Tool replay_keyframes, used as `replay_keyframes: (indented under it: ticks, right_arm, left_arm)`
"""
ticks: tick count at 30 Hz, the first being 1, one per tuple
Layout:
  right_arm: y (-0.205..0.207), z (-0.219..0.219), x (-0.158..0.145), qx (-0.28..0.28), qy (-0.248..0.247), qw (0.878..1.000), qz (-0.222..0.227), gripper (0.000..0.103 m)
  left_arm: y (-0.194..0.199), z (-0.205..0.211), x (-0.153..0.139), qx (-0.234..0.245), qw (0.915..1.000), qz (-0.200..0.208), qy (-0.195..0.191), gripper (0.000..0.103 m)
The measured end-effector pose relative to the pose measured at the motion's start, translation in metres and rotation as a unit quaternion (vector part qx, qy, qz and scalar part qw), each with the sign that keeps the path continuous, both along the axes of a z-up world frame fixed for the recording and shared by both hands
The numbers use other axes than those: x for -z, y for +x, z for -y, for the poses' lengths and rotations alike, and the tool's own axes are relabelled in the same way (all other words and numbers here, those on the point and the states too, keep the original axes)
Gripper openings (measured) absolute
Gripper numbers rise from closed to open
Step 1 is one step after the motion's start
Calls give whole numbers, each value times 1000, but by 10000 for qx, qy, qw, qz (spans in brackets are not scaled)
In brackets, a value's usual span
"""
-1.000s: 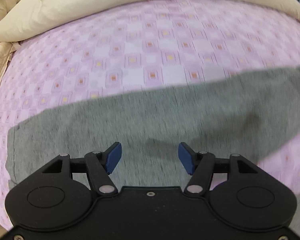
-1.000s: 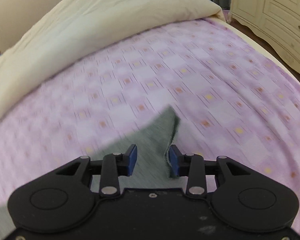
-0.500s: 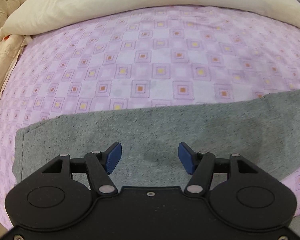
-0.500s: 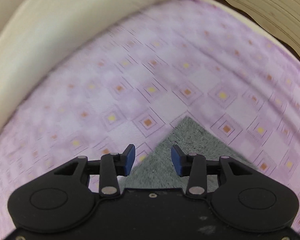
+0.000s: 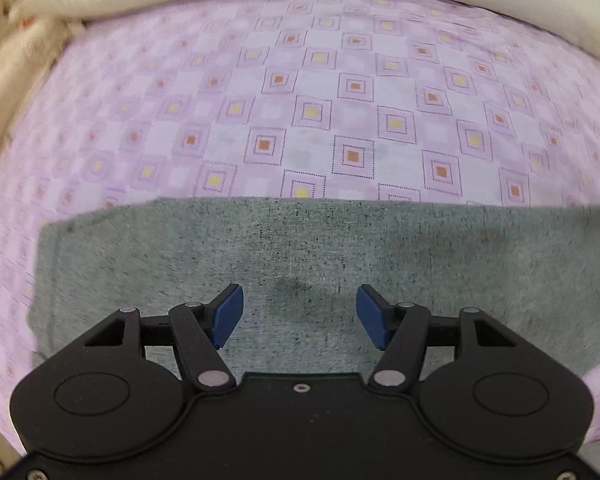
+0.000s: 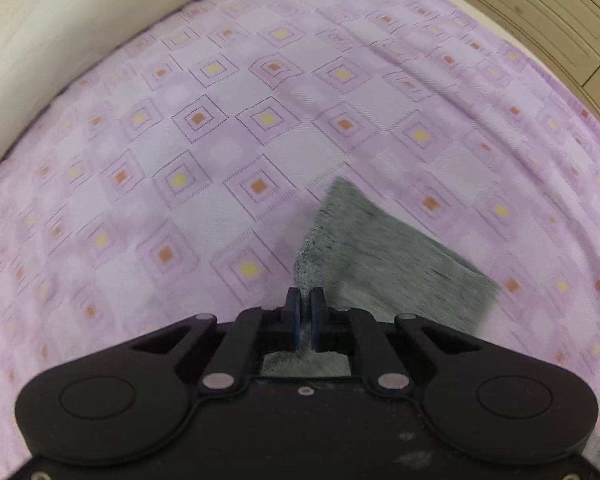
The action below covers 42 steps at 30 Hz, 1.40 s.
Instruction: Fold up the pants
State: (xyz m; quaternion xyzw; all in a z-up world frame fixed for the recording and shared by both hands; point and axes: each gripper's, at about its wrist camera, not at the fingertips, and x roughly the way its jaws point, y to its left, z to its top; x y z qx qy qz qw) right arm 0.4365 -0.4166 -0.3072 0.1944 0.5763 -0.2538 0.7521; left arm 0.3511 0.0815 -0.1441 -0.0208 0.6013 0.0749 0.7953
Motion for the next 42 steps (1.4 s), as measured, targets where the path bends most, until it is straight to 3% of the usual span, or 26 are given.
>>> replay_keyframes:
  ticks: [5,10,13,19,25,29,31,32,33,35,42]
  right_arm:
    - [-68,-2,-29,-19,-39,9998,214,5]
    - [-122,2,-30,235,-70,9995,181,5]
    - [-145,4,-23,372,60,9992,114,5]
    - [-159,0,-22,396,94,9990,184,5]
    - [-156,-7,-37,251,40,9993,287,5]
    - [-156,-8,-43,212,14,9993,323,5]
    - [-155,-8,-44,203,-2,9992,331,5]
    - [-156,-9,-44,198,-3,9992,339,5]
    - [-157,-9,-43,198,-1,9992,346,5]
    - [-159,-8,-44,207,15,9992,350,5]
    - [-162,-4,-58,-26,82,9983,581,5]
  left_arm:
    - [23,-27,4,-493,9957,-123,-773,65]
    - [44,-40,9,-596,9950,-141,-790,65]
    - [52,-48,17,-593,9930,-359,-954,66]
    - [52,-52,26,-525,9934,-557,-858,66]
    - [63,-61,36,-894,9853,-621,-1315,66]
    - [73,-56,50,-903,9861,-766,-1169,66]
    - [77,-52,60,-829,9860,-928,-1110,63]
    - [79,-49,64,-799,9860,-996,-1074,53]
    - [79,-47,66,-767,9863,-1028,-1035,32]
    - [77,-45,61,-813,9888,-887,-886,11]
    - [38,-45,-16,-735,9911,157,-1095,6]
